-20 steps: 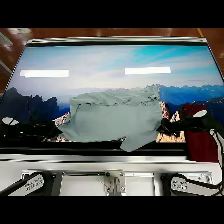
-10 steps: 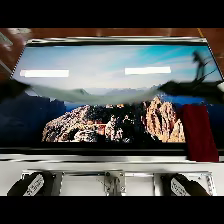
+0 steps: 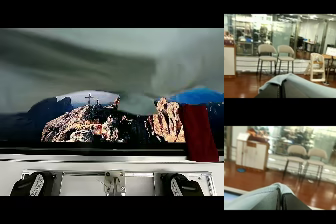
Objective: Fold the shirts.
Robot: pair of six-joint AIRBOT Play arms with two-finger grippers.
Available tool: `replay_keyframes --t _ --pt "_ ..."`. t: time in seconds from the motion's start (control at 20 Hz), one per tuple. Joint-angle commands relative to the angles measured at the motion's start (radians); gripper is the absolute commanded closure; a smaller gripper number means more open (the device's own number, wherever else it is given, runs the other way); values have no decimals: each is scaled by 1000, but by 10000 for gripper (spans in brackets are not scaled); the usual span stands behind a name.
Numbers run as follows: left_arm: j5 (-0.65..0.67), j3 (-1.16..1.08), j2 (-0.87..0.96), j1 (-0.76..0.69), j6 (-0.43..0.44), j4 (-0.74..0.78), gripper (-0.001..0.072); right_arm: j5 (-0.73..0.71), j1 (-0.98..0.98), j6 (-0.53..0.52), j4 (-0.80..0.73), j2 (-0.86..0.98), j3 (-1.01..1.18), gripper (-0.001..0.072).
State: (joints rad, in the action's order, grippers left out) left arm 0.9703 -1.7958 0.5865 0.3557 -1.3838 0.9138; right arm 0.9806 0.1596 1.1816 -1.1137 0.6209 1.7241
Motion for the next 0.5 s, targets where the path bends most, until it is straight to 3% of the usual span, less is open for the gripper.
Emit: replay_keyframes --t 0.0,0.1,0.2,0.35,0.45 --pt "232 -38 -47 0 -24 204 674 236 -1 56 -188 -61 37 657" --pt "394 -32 -40 0 -7 235 673 344 0 57 -242 -50 36 657" --pt "473 24 -33 0 8 235 673 494 0 77 -259 0 35 657" --pt "506 222 -22 0 67 235 673 745 -2 100 -257 158 12 658" --pt "480 384 17 0 66 235 672 721 -2 101 -256 260 -63 658"
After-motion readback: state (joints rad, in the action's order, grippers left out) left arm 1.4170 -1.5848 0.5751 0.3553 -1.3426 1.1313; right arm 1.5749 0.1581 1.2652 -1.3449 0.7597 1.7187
